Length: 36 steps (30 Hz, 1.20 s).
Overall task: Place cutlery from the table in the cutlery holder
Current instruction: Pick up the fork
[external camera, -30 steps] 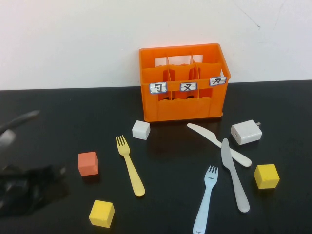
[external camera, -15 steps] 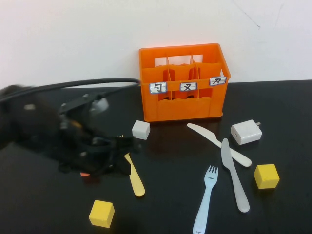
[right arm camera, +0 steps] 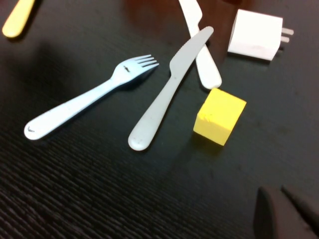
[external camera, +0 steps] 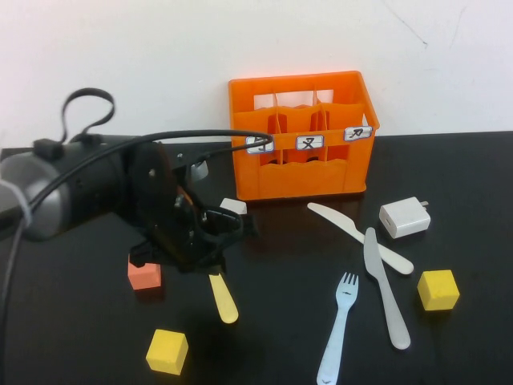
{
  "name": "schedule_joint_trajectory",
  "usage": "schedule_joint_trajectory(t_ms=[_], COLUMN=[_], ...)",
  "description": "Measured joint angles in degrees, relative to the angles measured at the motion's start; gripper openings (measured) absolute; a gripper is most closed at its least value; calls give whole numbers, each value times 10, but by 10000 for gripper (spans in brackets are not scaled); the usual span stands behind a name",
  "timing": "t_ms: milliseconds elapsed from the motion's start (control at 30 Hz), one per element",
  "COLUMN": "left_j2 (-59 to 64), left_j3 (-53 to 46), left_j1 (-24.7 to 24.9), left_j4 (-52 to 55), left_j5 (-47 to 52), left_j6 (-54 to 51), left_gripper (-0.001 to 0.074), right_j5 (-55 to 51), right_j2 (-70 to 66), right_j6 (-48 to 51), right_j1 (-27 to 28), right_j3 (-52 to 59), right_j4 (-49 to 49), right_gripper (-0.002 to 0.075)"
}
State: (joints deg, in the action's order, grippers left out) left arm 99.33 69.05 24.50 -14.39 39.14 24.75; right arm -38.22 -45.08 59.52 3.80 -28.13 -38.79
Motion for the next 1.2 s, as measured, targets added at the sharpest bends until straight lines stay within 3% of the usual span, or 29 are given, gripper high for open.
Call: schedule_joint_trajectory(t_ms=[400, 600, 1200], left_j2=[89, 120, 136], left_j3=[98, 103, 105], left_j1=[0, 0, 0], left_j4=[148, 174, 144], left_j5=[64, 64, 44], left_j6=[122, 154, 158], left_gripper=[206, 272, 293], right_j5=[13, 18, 19], right_j2=[0, 0, 0], right_j6=[1, 1, 12], right_j1=[0, 0, 0], right_j3=[22, 22, 22], right_j4=[-13, -21, -36], right_gripper=[-2, -2, -2])
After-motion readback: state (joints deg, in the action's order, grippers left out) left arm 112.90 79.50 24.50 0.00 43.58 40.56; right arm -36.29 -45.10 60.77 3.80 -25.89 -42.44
